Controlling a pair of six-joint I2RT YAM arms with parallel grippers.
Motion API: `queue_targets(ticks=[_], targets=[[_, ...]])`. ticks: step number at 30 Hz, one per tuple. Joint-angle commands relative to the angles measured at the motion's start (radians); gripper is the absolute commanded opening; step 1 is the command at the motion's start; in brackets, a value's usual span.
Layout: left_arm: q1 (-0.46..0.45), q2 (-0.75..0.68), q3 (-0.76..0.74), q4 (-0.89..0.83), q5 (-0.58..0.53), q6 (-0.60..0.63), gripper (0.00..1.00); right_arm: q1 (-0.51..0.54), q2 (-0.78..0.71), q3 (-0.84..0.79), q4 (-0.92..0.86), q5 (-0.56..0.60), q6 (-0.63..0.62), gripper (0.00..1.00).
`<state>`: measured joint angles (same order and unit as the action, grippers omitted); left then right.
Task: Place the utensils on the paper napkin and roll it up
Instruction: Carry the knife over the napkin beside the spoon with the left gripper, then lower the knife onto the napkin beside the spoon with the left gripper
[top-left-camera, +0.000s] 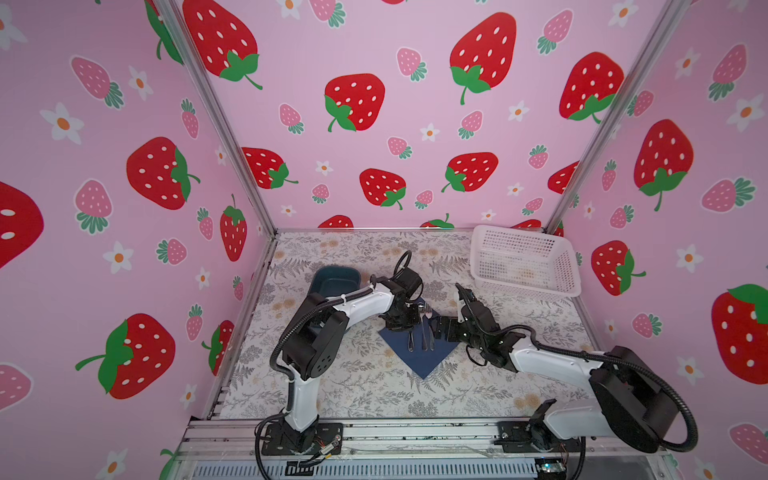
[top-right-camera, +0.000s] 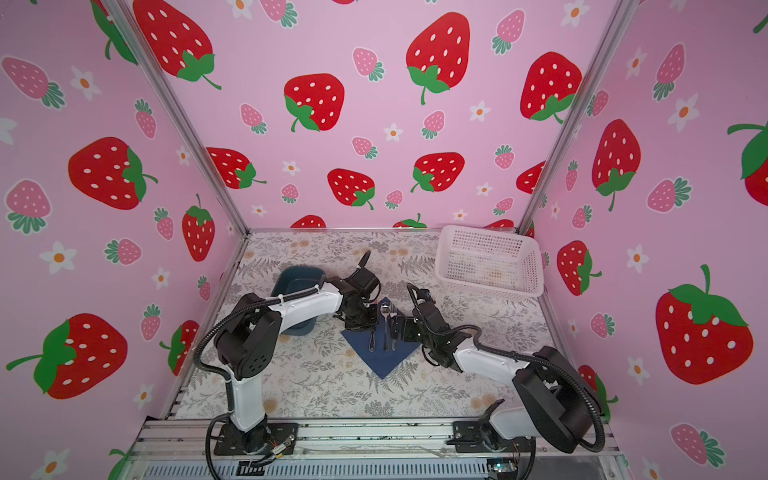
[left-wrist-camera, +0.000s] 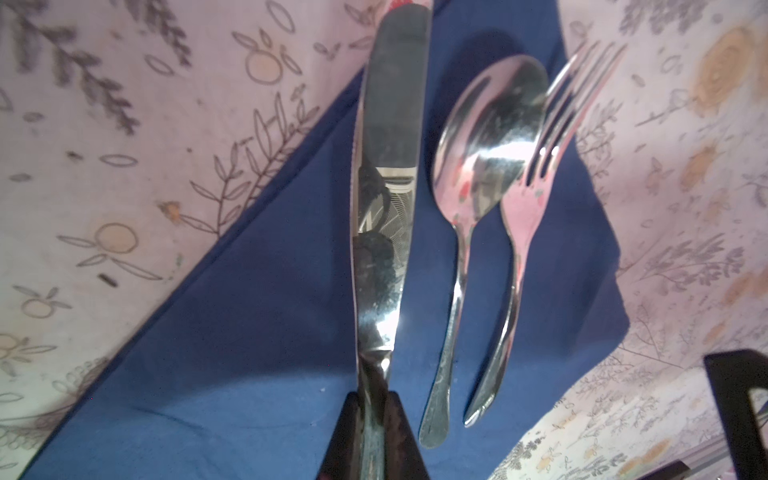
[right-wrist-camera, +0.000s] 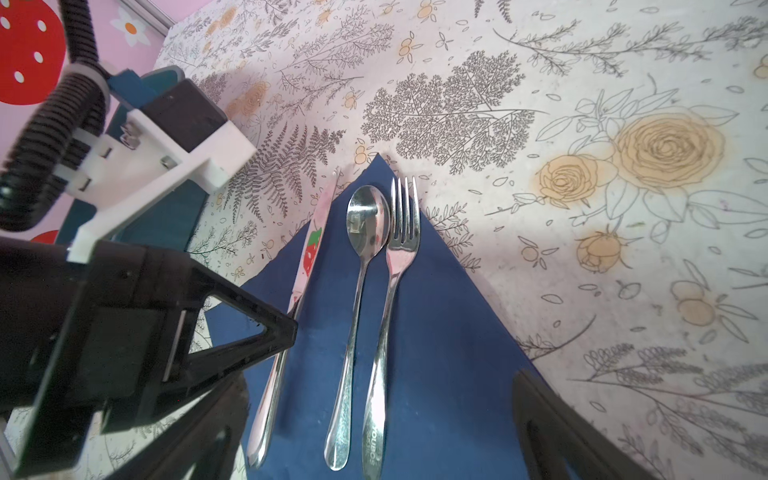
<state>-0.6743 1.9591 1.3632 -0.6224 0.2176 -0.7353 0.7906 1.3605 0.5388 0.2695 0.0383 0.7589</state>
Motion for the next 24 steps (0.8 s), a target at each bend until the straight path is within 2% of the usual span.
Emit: queue_targets(ticks=[1,24], targets=[[-0.006,0.013,-0.012,0.01,-0.017,-0.031,0.11,-0.005,-0.029,-0.024,0.024,0.024,0.023,1.0],[-0.019,0.06,0.016,0.036,0.026,-0.005,0.16,-0.005,0.011,-0.02,0.036,-0.004,0.041,1.0]])
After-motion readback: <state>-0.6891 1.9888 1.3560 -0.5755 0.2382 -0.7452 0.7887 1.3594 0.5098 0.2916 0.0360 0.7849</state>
